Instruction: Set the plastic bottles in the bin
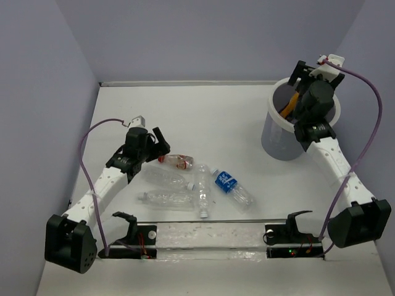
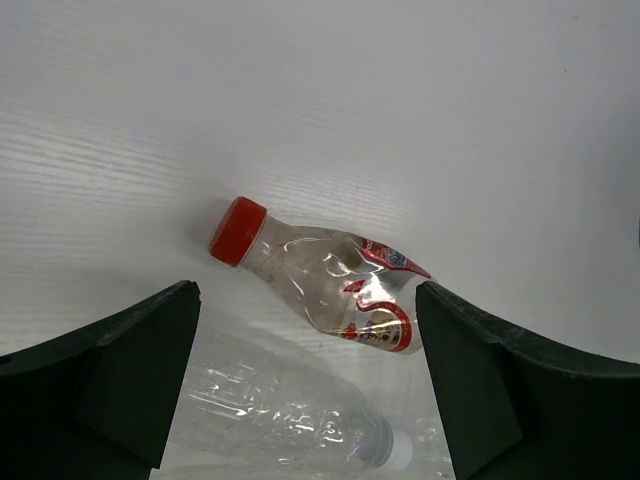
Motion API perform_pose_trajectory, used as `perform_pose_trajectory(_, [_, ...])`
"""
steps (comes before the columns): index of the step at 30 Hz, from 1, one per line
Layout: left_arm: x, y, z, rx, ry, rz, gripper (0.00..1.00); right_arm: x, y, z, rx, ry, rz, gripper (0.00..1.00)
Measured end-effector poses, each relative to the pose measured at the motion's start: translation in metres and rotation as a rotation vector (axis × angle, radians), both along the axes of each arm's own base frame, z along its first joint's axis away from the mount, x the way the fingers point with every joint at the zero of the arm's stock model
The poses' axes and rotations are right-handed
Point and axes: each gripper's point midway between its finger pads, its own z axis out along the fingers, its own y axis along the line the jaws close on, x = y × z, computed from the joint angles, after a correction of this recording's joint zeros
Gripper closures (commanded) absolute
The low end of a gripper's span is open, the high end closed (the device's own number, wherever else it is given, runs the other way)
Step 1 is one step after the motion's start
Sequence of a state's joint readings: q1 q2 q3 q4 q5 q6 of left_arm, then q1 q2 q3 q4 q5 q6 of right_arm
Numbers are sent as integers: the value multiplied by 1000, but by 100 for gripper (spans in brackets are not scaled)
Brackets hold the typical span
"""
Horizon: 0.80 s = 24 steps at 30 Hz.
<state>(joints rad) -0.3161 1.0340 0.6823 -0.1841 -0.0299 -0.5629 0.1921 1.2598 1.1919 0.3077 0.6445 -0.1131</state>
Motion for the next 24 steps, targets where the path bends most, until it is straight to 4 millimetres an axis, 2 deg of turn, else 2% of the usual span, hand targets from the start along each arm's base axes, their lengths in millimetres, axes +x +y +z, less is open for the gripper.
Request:
perform_pose_trajectory(2, [5, -7, 2, 11, 1, 0, 1, -9, 17, 12, 40, -26, 122, 22])
perform_pose_trajectory(4, [10, -14, 0, 20, 9, 1, 1, -21, 43, 25, 77, -53, 291, 23])
perform_pose_trajectory(6, [14, -16, -6, 29, 29, 9, 1, -34, 72, 34, 111, -69, 456, 23])
perform_pose_trajectory(7, [16, -16, -13, 38, 50, 17, 1, -44, 97, 37, 127, -68, 581, 23])
perform_pose_trajectory(8, [15, -15, -21, 48, 72, 25, 1, -50, 113, 35, 136, -60, 658, 23])
perform_pose_trajectory(9, [15, -15, -26, 58, 90, 29, 1, -60, 140, 26, 150, -28, 772, 23])
perform_pose_trajectory(10, [14, -14, -33, 68, 108, 38, 1, -65, 156, 18, 157, -1, 839, 23])
perform_pose_trajectory(11, [14, -13, -36, 74, 120, 43, 1, -75, 182, -4, 167, 58, 939, 23])
perform_pose_trajectory(13, [13, -10, -44, 91, 144, 57, 1, -90, 214, -41, 179, 168, 1053, 21])
perform_pose_trajectory(14, [12, -9, -46, 98, 152, 63, 1, -103, 235, -78, 189, 276, 1129, 18])
perform_pose_trajectory(15, [11, -7, -47, 108, 162, 68, 1, -111, 244, -100, 197, 342, 1161, 16])
perform_pose_trajectory(16, [11, -6, -47, 112, 167, 69, 1, -127, 259, -135, 205, 455, 1212, 13])
perform_pose_trajectory(18, [12, -6, -41, 113, 160, 72, 1, -145, 268, -177, 208, 585, 1244, 9])
perform_pose_trajectory(19, [14, -7, -35, 107, 144, 73, 1, -161, 271, -206, 210, 681, 1256, 8])
perform_pose_trajectory(20, [16, -8, -26, 102, 121, 74, 1, -174, 272, -227, 208, 750, 1262, 6])
perform_pose_trajectory(21, [17, -7, -16, 94, 95, 78, 1, -183, 271, -243, 209, 800, 1258, 6])
perform_pose_trajectory(24, [16, -6, 28, 53, -20, 90, 1, -201, 271, -273, 208, 904, 1246, 5])
